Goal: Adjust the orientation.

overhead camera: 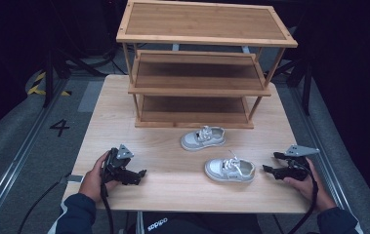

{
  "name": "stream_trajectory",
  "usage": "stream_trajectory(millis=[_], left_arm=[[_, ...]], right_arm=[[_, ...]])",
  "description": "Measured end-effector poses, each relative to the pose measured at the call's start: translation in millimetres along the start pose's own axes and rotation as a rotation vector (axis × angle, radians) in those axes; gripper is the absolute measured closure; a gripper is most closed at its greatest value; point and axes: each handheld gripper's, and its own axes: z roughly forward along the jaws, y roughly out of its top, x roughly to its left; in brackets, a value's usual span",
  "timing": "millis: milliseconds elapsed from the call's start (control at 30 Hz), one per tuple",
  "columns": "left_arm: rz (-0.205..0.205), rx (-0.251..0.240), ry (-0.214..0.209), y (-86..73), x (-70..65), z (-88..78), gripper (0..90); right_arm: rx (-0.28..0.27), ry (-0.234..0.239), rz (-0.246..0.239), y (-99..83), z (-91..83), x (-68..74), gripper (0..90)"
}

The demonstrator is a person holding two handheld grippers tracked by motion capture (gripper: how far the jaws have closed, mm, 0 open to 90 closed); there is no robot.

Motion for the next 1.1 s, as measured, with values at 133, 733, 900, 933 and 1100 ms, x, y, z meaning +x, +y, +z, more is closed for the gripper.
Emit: stream_trajectory(millis=[133, 733, 900, 933, 1100], left_arm=[[0.01, 0.004, -0.008, -2.6, -0.4, -2.7, 0.5], [0.053, 0.004, -0.054, -15.2, -12.3, -13.3, 0.7], [0.065, 0.008, -0.062, -14.8, -16.0, -13.5, 0.6], [0.065, 0.01, -0.056, -14.5, -16.3, -13.7, 0.6], [0.067, 0.002, -0.069, -14.7, -17.9, -12.3, 0.6]], right_arm=[[0.002, -0.004, 0.004, 0.4, 0.2, 0.8, 21.7], [0.035, 0.099, -0.137, 17.5, -0.1, 21.3, 27.9], [0.03, 0.132, -0.185, 21.9, -0.1, 31.5, 28.5], [0.025, 0.136, -0.188, 22.5, -0.2, 32.5, 29.6], [0.022, 0.137, -0.193, 22.2, -1.6, 33.9, 31.1]])
